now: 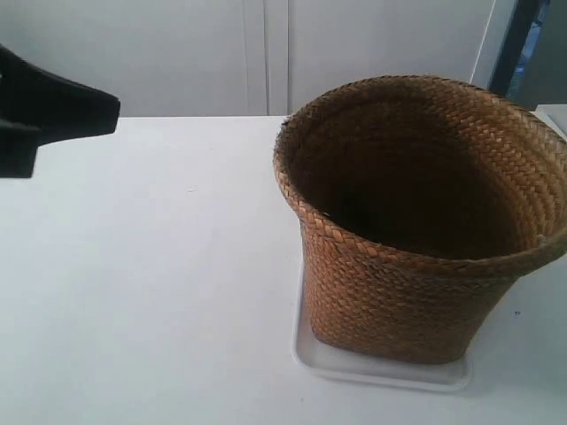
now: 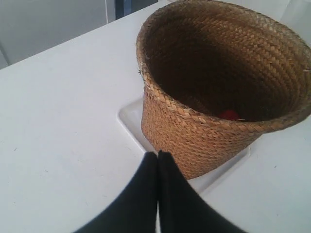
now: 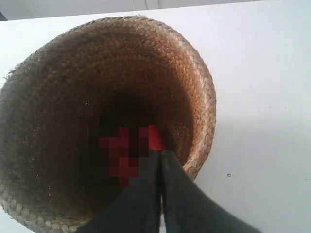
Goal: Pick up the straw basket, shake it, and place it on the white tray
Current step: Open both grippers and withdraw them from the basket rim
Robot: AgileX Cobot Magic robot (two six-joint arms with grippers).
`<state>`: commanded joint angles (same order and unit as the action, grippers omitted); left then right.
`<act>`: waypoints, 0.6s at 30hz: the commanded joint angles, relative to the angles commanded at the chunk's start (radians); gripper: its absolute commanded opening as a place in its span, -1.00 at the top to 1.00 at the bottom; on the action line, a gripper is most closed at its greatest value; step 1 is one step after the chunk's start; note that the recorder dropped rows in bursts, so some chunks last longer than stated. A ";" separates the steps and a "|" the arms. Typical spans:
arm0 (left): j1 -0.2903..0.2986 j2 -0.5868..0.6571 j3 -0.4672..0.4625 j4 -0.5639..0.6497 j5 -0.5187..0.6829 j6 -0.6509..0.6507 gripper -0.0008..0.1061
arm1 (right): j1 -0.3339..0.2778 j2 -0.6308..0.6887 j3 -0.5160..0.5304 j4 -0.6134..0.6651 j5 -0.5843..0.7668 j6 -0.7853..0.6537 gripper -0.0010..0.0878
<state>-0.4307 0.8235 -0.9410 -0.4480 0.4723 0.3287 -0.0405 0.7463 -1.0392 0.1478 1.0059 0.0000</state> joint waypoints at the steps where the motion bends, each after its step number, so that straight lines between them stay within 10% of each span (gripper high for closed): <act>1: 0.000 -0.010 0.008 0.000 0.009 -0.011 0.99 | 0.000 0.000 0.000 0.000 0.000 0.000 0.98; 18: 0.000 -0.028 0.014 0.037 0.050 0.014 0.99 | 0.000 0.000 0.000 0.000 0.001 0.000 0.98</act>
<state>-0.4307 0.7957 -0.9270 -0.4111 0.5224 0.3424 -0.0405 0.7463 -1.0392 0.1478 1.0068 0.0000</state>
